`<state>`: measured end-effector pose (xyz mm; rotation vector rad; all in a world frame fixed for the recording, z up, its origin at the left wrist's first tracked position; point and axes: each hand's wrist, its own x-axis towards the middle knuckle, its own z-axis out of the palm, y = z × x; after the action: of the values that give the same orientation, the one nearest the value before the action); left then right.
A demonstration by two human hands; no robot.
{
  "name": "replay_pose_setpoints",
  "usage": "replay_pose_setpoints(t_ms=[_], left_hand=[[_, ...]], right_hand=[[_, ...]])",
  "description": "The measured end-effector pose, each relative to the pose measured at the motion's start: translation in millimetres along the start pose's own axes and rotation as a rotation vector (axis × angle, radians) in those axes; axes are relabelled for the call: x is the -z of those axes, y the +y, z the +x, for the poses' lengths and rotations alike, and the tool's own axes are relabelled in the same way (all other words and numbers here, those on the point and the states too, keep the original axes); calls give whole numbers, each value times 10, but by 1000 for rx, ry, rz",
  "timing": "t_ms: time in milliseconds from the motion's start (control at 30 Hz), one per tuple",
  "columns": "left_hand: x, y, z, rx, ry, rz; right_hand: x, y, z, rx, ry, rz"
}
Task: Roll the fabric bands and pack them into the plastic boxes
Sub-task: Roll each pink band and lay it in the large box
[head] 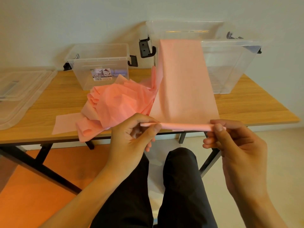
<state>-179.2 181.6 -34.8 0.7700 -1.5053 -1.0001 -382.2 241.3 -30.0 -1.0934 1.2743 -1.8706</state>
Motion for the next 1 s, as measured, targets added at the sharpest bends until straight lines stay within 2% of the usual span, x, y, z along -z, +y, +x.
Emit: replay_pose_setpoints(t_ms=[100, 333, 733, 1000], left_hand=[[-24, -1, 8, -9, -40, 15], [-119, 40, 14, 53, -125, -120], [-155, 27, -90, 19, 147, -59], [-179, 60, -166, 10, 216, -53]], right_hand=[[8, 4, -11, 6, 20, 0], [-20, 4, 1, 23, 7, 3], [-49, 49, -66, 39, 117, -6], [-65, 55, -154, 55, 147, 24]])
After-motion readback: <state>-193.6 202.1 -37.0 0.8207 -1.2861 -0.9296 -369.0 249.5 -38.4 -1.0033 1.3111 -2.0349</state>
